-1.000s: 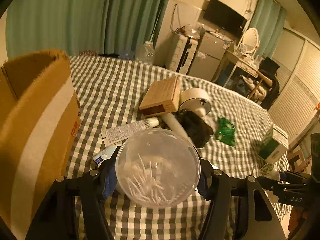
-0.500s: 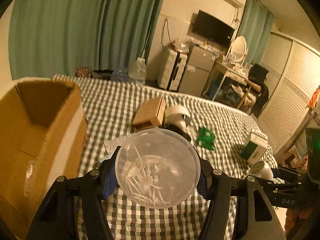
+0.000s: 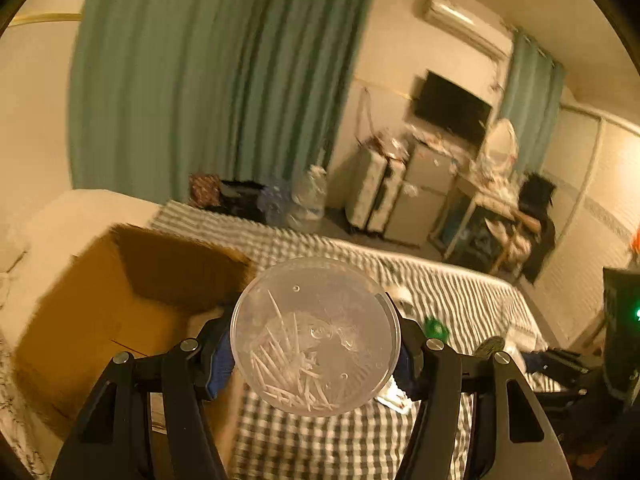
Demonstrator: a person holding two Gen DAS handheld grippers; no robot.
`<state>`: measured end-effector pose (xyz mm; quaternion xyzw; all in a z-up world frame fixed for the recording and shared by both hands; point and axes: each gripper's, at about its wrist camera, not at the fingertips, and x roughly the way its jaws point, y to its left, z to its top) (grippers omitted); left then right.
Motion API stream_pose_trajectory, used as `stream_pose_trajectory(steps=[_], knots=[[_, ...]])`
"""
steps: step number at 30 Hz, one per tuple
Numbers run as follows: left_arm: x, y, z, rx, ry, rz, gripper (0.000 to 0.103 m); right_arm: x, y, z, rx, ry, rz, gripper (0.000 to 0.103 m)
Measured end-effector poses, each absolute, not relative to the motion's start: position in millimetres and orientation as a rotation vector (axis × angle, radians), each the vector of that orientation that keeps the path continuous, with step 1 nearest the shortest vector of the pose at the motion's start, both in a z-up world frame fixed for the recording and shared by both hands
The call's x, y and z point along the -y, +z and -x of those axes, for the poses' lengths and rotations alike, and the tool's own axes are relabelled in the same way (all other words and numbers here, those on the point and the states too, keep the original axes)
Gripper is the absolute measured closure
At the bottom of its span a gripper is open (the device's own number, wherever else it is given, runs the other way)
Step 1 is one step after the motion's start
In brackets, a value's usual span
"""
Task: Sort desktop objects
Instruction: 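Carry the floss tub and white tube into the cardboard box and release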
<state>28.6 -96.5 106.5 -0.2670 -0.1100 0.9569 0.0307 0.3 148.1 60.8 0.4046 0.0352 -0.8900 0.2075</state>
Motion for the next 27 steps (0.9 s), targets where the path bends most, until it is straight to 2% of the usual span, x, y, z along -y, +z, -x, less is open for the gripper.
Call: stream_pose_trajectory(steps=[6, 15, 20, 26, 27], knots=[[151, 125, -43, 0.329, 3.092, 0.773, 0.038, -82, 77, 2, -0.111, -2.376, -1.037, 0.043], [216, 80, -33, 0.384, 3.201, 1.010, 0.038, 7, 55, 22, -0.092, -2.235, -1.074, 0.043], [230, 53, -21, 0.423, 3.173, 1.141, 0.038, 27, 42, 44, 0.022, -2.224, -1.136, 0.043], [235, 45, -19, 0.449, 3.167, 1.179, 0.038, 37, 38, 77, 0.279, -2.146, -1.206, 0.042], [234, 46, -19, 0.453, 3.168, 1.173, 0.038, 39, 40, 80, 0.317, -2.134, -1.205, 0.039]])
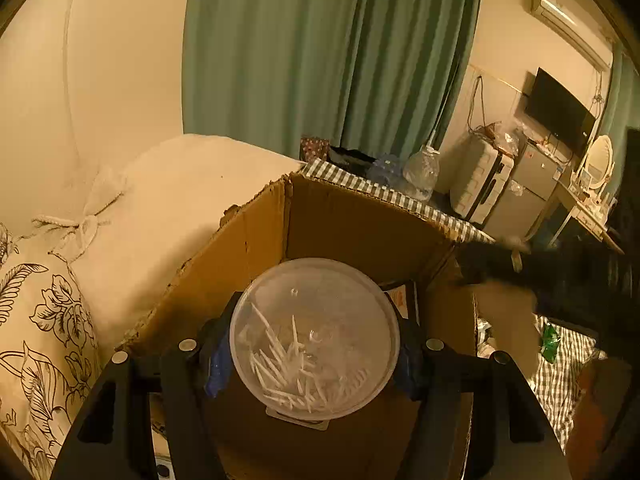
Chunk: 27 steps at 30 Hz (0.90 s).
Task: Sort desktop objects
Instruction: 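Carry the floss tub and white tube into the cardboard box and release, then move both tools back toward the remaining items on the bed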
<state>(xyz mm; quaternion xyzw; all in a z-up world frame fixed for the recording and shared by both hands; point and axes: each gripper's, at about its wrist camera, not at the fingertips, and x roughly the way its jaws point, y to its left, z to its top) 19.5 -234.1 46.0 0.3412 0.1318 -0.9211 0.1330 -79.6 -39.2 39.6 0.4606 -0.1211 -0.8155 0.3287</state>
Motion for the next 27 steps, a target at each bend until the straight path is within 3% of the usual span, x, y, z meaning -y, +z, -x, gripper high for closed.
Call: stream_pose_trajectory(steps=[1, 2, 4, 5, 12, 20, 27], knots=[[234, 47, -20, -0.383, -2.669, -0.978, 0.034, 41, 41, 82, 0.351, -2.123, -1.202, 0.033], [235, 48, -20, -0.380, -2.666, -0.968, 0.024, 43, 44, 85, 0.387, -2.116, -1.195, 0.018], [233, 52, -22, -0.361, -2.646, -0.940, 0.003, 43, 52, 86, 0.419, -2.127, -1.164, 0.014], [231, 53, -23, -0.352, -2.644, -0.924, 0.001, 40, 58, 84, 0.414, -2.141, -1.140, 0.014], [211, 56, -16, -0.314, -2.716, -0.917, 0.000, -30, 78, 61, 0.193, -2.378, -0.994, 0.014], [129, 54, -7, -0.177, -2.815, -0.948, 0.000, -170, 47, 39, -0.099, -2.659, -1.068, 0.014], [49, 29, 1, -0.133, -2.934, -1.097, 0.000, -271, 28, 18, -0.064, -2.843, -1.213, 0.014]])
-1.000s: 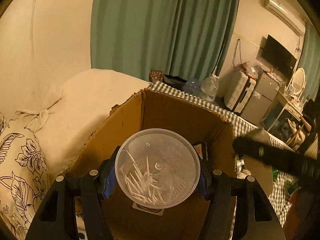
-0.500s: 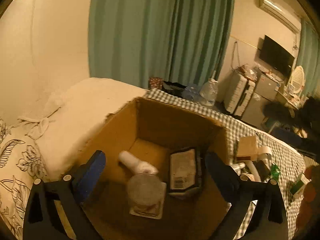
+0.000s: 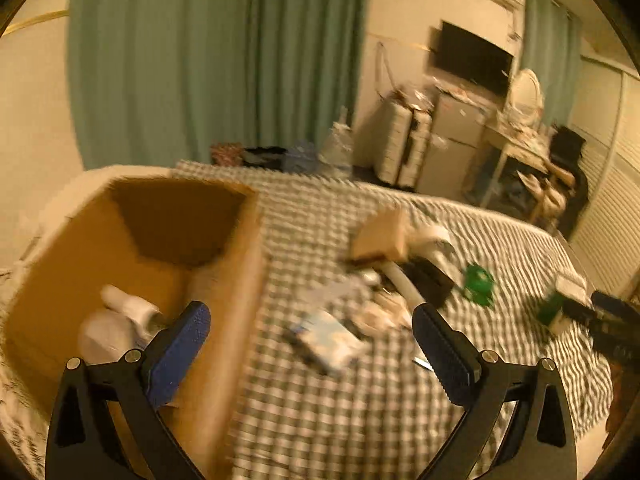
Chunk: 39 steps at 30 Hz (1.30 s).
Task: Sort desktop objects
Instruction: 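Move both tools back toward the remaining items on the bed, then grasp the blue floral tissue pack with the left tool while the right grasps the green-and-white medicine box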
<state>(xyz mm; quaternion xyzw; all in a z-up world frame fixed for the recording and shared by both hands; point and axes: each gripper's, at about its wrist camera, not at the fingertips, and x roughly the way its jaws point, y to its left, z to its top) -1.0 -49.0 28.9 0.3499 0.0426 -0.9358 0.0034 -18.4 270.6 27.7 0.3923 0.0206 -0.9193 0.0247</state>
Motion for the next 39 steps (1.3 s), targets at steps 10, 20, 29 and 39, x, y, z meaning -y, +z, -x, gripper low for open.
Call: stream_pose_trajectory(steps=[10, 20, 29, 39], knots=[[-3, -34, 26, -0.062, -2.778, -1.272, 0.000, -380, 25, 44, 0.240, -3.022, -1.270, 0.006], [-1, -75, 51, -0.032, -2.637, -1.271, 0.000, -401, -6, 75, 0.336, -3.147, -1.366, 0.000], [19, -95, 66, -0.176, -2.579, -1.294, 0.000, -386, -37, 110, 0.063, -3.356, -1.433, 0.001], [28, -121, 74, -0.262, -2.536, -1.340, 0.000, -377, -60, 125, -0.073, -3.386, -1.553, 0.000]])
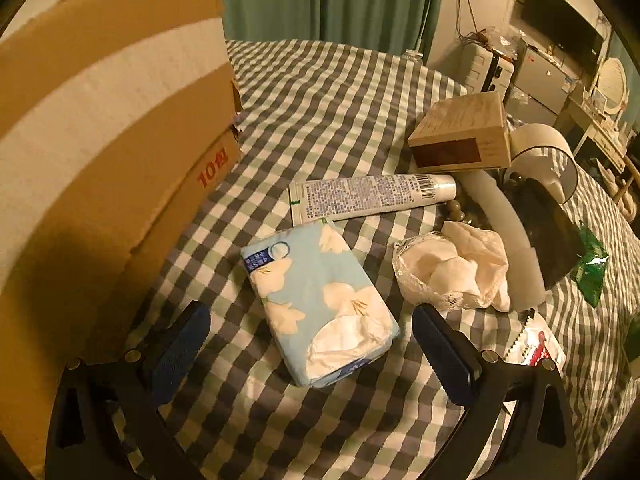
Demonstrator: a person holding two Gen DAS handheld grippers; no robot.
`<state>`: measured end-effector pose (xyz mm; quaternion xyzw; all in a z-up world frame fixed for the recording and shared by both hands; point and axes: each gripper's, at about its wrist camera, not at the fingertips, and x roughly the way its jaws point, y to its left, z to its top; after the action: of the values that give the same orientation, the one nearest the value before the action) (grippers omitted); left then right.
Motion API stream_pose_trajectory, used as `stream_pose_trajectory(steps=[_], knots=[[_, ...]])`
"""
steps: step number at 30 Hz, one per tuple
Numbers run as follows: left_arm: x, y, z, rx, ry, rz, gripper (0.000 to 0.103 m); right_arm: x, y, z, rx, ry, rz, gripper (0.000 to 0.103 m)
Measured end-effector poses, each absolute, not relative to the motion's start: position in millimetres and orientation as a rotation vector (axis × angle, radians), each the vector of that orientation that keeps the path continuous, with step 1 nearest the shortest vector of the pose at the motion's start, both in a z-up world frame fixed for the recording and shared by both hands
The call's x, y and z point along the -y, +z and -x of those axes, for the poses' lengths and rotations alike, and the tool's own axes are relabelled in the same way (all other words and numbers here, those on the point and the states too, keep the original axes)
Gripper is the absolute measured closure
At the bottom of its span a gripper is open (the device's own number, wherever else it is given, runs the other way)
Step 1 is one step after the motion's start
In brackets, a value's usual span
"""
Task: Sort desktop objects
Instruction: 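Grasp the blue floral tissue pack with the left tool while the right grasps the green-and-white medicine box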
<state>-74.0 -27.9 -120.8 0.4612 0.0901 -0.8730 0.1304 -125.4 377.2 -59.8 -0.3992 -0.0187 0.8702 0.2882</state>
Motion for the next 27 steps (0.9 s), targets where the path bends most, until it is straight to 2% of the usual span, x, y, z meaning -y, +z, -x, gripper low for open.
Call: stream_pose_trajectory(steps=[9, 21, 22, 23, 24, 25, 27], knots=[[29, -133, 75, -0.264, -2.561, -1.348, 0.000, -391, -71, 131, 0.037, 2.267, 1.082, 0.000], [35, -137, 86, -0.247, -2.572, -1.348, 0.001, -427, -82, 126, -0.110, 2.268, 1.134, 0.001], [34, -137, 85, -0.236, -2.583, -1.345, 0.006, -429, -81, 124, -0.143, 2.280, 1.126, 0.002], [34, -135, 85, -0.230, -2.591, -1.341, 0.018, -431, -80, 124, -0.168, 2.288, 1.124, 0.007], [32, -132, 84, -0.218, -2.607, -1.335, 0.027, -433, -80, 123, -0.192, 2.291, 1.132, 0.016], [32, -129, 84, -0.213, -2.612, -1.323, 0.035, -434, -80, 124, -0.192, 2.286, 1.142, 0.019], [34, -127, 82, -0.243, -2.633, -1.308, 0.037, -430, -78, 122, -0.163, 2.291, 1.138, 0.019]])
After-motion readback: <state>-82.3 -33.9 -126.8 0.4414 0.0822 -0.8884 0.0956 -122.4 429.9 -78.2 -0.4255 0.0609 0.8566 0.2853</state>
